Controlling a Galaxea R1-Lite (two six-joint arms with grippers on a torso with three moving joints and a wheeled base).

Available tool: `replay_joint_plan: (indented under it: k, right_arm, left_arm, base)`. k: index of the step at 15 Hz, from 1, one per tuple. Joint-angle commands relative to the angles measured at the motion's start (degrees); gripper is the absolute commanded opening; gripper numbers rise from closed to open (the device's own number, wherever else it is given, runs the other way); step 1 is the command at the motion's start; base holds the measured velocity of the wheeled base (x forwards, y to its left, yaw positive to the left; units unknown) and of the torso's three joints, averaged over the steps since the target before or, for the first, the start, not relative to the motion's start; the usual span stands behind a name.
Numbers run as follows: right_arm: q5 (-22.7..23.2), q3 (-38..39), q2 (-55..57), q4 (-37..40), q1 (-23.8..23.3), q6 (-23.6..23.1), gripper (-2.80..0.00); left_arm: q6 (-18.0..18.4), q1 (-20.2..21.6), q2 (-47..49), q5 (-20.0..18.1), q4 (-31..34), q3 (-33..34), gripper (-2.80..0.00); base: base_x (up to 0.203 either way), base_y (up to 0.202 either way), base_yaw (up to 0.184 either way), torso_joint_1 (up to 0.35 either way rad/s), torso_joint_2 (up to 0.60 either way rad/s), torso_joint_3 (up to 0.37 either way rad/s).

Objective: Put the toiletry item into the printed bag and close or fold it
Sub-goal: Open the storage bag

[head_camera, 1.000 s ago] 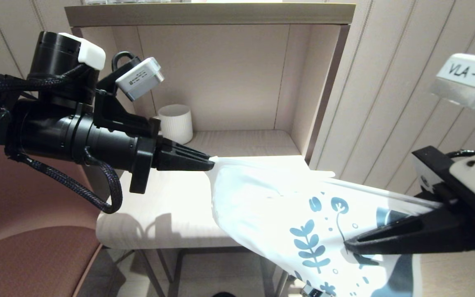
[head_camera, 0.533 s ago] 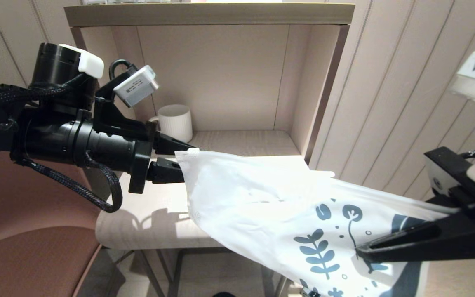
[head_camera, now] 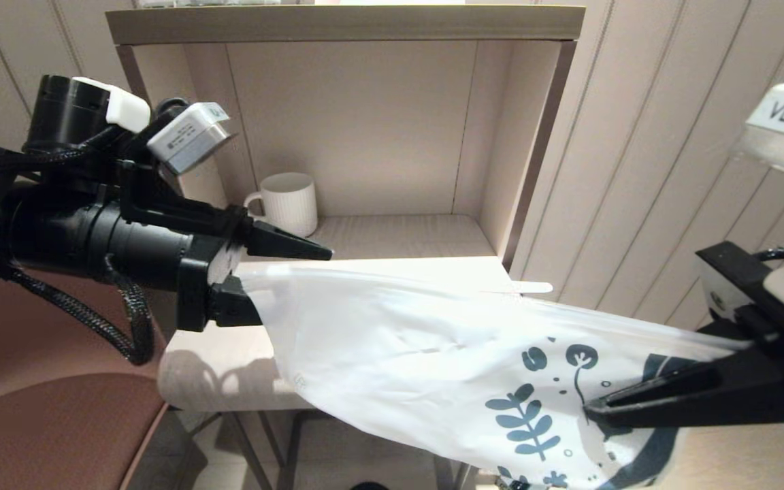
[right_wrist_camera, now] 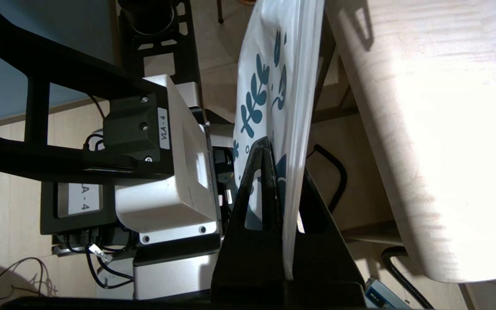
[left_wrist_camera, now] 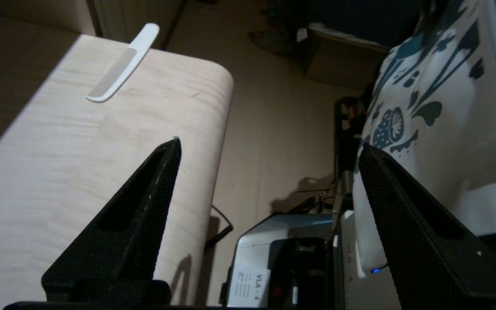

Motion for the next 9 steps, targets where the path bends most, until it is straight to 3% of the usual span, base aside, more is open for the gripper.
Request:
replay_joint_plan:
  k: [1,3,6,7,9]
  right_arm:
    - [0.2,-0.4,0.2,0.2,0.0,-0.2,-2.8]
    - [0.5,-0.3,0.2,-1.8,-0.2,-0.2,-2.8]
    - [0.8,0.0,1.0,-2.5,-0.3,-0.4,-2.8]
    - [1.1,-0.1,1.8,-3.1,-0.2,-0.5,-2.8]
    - [1.5,-0.3,3.4,-4.9,-0.2,-0.5,-2.8]
  left_arm:
    - [0.1,4.0,-2.7,-7.5,0.2,2.2,0.0]
    - [0.1,7.6,-3.9,-13.0,0.2,4.3,0.0]
    - [0.4,13.3,-4.6,-24.5,-0.1,6.7,0.0]
    - [0.6,13.9,-4.5,-26.4,-0.5,7.1,0.0]
    - [0.8,13.9,-4.1,-26.6,-1.4,7.4,0.0]
  base:
    - [0.0,0.0,0.0,0.0,0.0,0.0]
    - [0.0,0.0,0.0,0.0,0.0,0.0]
    - [0.0,0.0,0.0,0.0,0.0,0.0]
    - [0.0,0.0,0.0,0.0,0.0,0.0]
    - [0.0,0.0,0.0,0.0,0.0,0.0]
